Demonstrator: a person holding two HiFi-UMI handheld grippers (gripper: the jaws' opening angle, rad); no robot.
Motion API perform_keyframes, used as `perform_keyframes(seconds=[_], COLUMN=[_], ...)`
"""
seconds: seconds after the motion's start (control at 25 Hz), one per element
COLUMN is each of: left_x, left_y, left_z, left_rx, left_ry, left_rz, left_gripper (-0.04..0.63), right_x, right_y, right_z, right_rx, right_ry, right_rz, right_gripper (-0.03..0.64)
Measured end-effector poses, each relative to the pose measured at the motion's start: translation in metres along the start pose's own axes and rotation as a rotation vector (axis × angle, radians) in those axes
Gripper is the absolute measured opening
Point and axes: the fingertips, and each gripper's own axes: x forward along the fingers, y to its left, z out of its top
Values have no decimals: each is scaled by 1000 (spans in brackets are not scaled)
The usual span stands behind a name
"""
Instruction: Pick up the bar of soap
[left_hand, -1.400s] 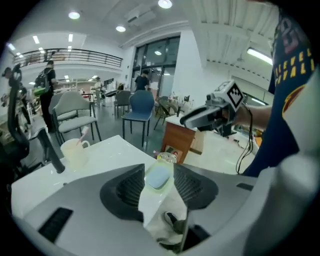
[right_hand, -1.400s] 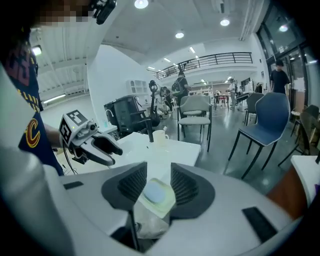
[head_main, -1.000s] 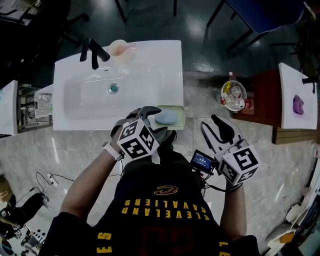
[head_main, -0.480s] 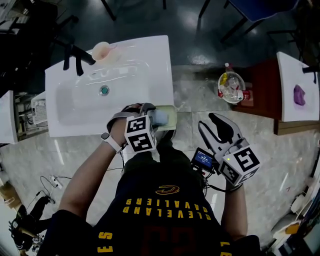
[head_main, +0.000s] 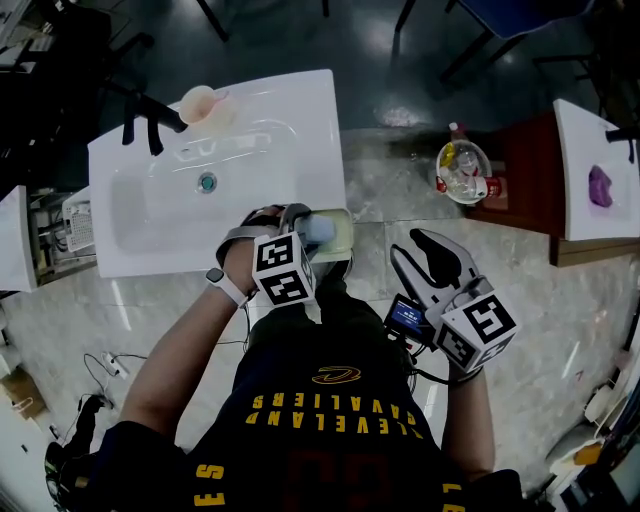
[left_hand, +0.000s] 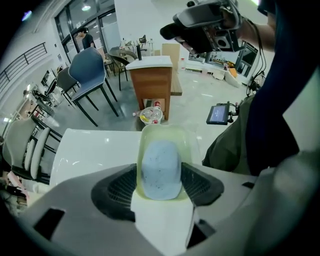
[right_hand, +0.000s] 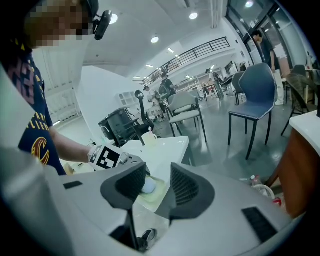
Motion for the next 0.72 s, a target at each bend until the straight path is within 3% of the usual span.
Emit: perform_keyframes(seconds=[0.32, 0.72], left_x=[3, 4], left_y=[1, -14], left_z=[0, 3], left_rx=[80, 78], left_ry=[40, 53], left_rz=[48, -119], left_gripper=[288, 270], right_x=[-4, -5], right_y=[-6, -7], right_z=[3, -2], right_rx=[34, 48], right_ry=[-19, -18], right_rz=[-25, -27], right_gripper=[162, 161])
